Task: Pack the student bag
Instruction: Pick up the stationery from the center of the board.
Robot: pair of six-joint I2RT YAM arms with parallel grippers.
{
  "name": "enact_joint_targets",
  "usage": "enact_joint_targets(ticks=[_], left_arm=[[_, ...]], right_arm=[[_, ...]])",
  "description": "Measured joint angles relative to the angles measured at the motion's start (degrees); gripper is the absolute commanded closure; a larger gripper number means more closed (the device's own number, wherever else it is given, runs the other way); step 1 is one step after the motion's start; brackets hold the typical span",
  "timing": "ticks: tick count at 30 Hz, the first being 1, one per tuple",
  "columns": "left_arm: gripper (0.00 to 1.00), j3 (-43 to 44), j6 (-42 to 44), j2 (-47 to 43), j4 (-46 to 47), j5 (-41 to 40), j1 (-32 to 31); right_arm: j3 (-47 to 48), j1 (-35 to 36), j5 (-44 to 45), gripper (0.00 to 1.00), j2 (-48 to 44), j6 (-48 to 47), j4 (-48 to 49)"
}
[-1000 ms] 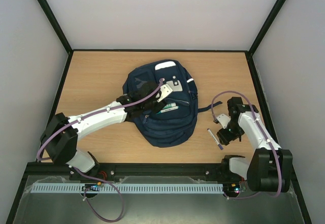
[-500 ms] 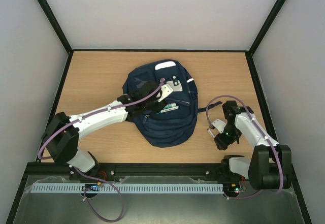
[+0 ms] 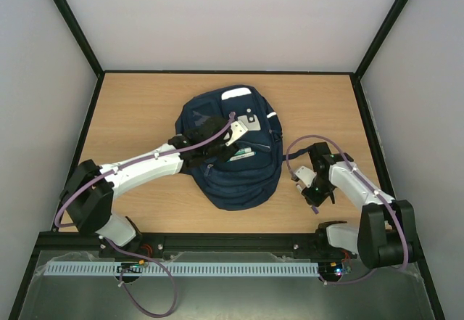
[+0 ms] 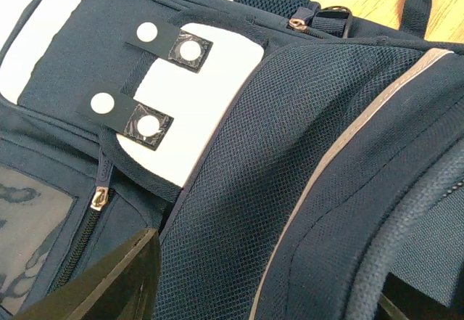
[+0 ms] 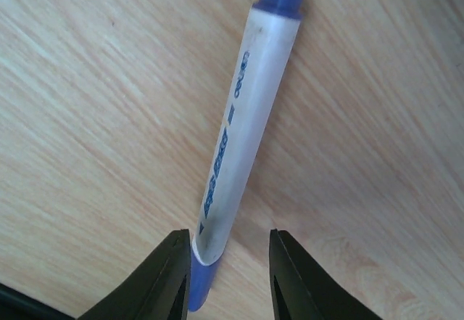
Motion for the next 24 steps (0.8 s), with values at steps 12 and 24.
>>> enact_joint_targets(ticks=[12,24], left_arm=[[0.4,0.5,0.0,0.6,-0.4,0.4,0.0],[0.4,0.7,0.0,0.6,-0.8,0.6,0.0]], right_arm=[[-0.5,0.7,0.5,0.75,3.5,0.9,5.2],[-0.6,0.7,1.4,0.7,4.9,1.1,7.1]])
